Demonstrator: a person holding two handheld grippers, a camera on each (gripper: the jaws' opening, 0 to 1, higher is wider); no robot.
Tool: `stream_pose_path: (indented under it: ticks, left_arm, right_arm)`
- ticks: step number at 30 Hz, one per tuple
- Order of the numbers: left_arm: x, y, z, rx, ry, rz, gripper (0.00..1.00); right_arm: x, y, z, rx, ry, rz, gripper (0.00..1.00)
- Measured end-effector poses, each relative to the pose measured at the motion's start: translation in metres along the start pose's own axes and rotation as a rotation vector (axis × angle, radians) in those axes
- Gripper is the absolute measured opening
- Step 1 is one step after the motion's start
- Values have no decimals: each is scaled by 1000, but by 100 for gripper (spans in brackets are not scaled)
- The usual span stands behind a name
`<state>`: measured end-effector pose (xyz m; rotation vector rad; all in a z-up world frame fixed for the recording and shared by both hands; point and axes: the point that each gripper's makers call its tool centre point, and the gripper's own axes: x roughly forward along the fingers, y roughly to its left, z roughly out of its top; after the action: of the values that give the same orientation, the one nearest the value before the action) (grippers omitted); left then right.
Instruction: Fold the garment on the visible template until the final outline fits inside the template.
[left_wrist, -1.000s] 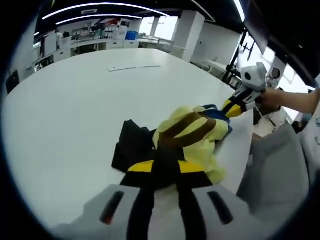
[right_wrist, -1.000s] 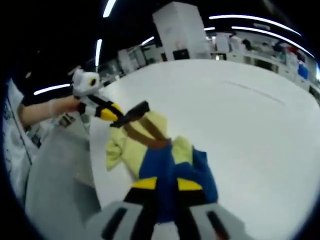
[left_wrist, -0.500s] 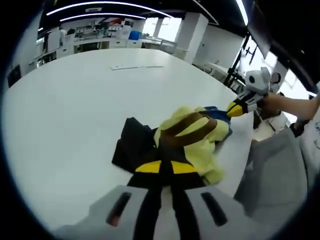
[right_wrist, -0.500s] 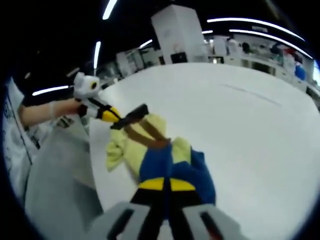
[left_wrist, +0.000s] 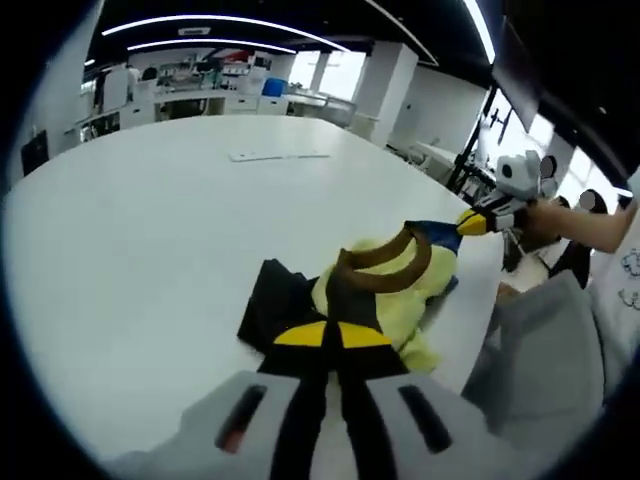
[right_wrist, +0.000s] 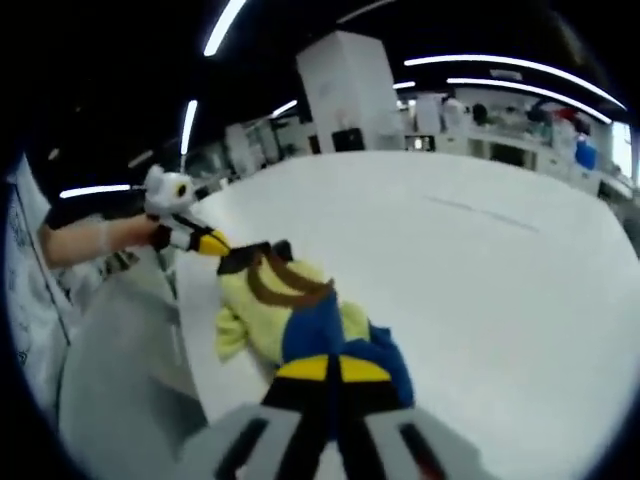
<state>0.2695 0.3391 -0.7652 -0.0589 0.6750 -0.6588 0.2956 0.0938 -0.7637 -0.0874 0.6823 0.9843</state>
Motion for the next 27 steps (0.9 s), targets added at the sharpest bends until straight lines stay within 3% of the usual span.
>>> stream_pose_path:
  ticks: [10, 27]
  left_arm:
    - [-26, -7, 56, 89, -116, 23, 0]
    - [-56, -11, 139, 144, -266, 53, 0]
  right_arm:
    - [-31, 7, 48, -41, -122, -21, 0]
    - [-74, 17, 124, -56, -324, -32, 0]
